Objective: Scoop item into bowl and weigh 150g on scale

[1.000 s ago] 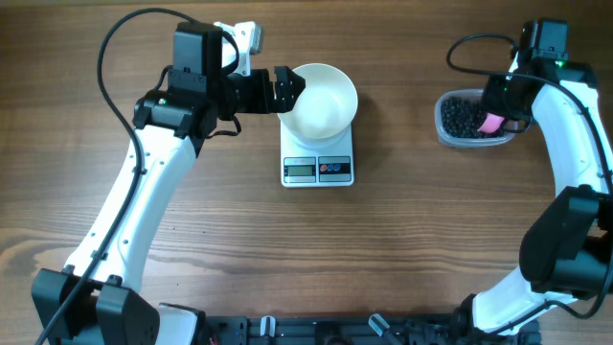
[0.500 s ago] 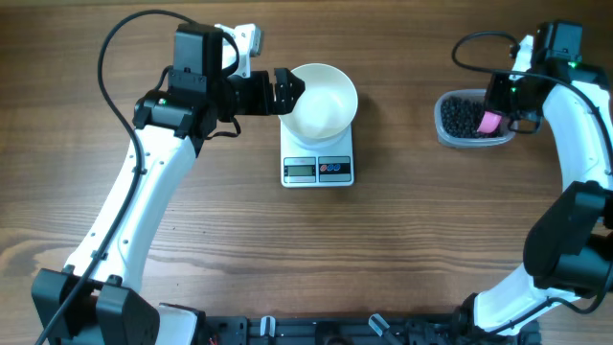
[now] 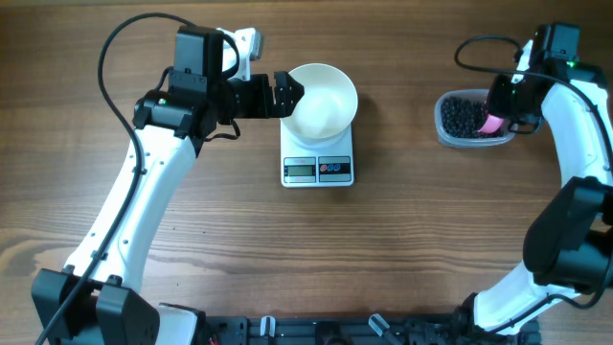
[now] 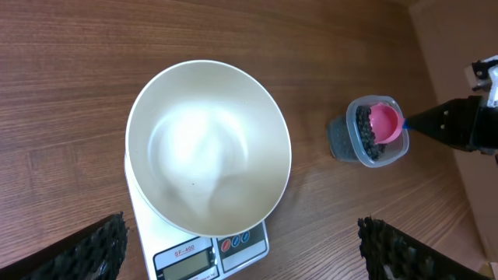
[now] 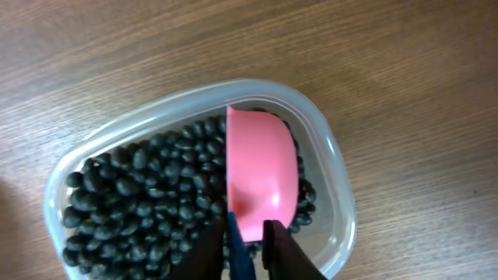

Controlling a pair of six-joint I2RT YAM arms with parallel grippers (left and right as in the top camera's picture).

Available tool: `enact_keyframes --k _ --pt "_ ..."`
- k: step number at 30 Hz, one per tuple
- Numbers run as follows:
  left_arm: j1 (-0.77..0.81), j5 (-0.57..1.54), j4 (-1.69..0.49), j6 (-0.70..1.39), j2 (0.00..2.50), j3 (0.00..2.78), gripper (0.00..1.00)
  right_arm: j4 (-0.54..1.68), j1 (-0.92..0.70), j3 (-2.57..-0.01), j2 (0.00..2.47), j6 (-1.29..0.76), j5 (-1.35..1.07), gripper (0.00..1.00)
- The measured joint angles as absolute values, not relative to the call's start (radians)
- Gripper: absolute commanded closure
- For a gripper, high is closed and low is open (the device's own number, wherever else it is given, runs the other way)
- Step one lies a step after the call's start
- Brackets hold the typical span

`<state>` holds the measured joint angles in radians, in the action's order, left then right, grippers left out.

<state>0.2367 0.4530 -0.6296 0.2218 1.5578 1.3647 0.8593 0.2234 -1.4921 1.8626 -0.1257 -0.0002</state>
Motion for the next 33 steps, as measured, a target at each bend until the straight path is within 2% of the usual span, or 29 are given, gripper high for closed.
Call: enact_keyframes --k 2,3,33 --pt "0.237 0.453 -0.630 0.221 1.558 1.365 0.00 0.859 0.223 -1.490 1.865 -0.123 0.005 0.09" --pt "0.237 0.453 -0.631 0.222 1.558 1.365 0.00 0.860 0.223 -1.487 1.866 -0.129 0.006 0.00" --pt "0.237 0.453 -0.623 0.184 1.567 1.365 0.00 0.738 0.223 -1.483 1.867 -0.130 0.009 0.00"
